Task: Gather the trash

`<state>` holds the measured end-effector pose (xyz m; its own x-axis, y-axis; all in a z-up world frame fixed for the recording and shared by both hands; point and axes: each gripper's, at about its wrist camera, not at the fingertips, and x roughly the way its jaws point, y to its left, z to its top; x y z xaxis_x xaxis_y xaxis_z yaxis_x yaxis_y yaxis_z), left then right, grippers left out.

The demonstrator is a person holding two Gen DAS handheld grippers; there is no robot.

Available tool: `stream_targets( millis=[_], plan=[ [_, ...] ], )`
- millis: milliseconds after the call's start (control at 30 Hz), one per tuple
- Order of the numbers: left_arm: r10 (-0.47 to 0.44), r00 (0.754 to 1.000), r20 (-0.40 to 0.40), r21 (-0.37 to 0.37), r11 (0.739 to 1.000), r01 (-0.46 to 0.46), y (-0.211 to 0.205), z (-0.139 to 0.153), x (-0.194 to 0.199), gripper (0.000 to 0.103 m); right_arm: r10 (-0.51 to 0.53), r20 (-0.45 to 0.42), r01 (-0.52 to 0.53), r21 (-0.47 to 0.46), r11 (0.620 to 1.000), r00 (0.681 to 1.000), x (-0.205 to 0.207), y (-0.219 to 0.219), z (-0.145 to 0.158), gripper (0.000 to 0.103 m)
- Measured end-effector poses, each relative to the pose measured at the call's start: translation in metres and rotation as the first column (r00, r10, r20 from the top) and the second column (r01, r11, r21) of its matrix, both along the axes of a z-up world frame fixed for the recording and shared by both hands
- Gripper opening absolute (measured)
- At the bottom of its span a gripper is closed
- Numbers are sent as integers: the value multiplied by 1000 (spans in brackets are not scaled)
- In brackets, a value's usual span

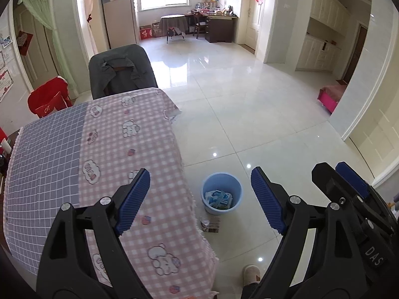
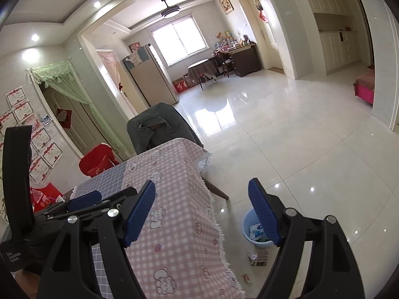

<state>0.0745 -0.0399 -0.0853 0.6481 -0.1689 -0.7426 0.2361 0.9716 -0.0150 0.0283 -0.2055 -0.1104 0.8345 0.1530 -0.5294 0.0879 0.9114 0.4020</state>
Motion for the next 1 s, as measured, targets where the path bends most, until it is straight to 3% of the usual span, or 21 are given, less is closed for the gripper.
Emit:
stream_targets(
  millis=[333, 1000],
  plan=[
    [15, 1000, -6, 5, 1000, -15, 31, 5, 15, 82, 5, -9, -5, -4, 1000, 1000, 14, 30, 7, 76],
    [9, 1000, -2, 16, 1000, -9, 44, 5, 26, 82, 2, -19, -2, -12, 1000, 1000, 27, 42, 6, 77]
  ],
)
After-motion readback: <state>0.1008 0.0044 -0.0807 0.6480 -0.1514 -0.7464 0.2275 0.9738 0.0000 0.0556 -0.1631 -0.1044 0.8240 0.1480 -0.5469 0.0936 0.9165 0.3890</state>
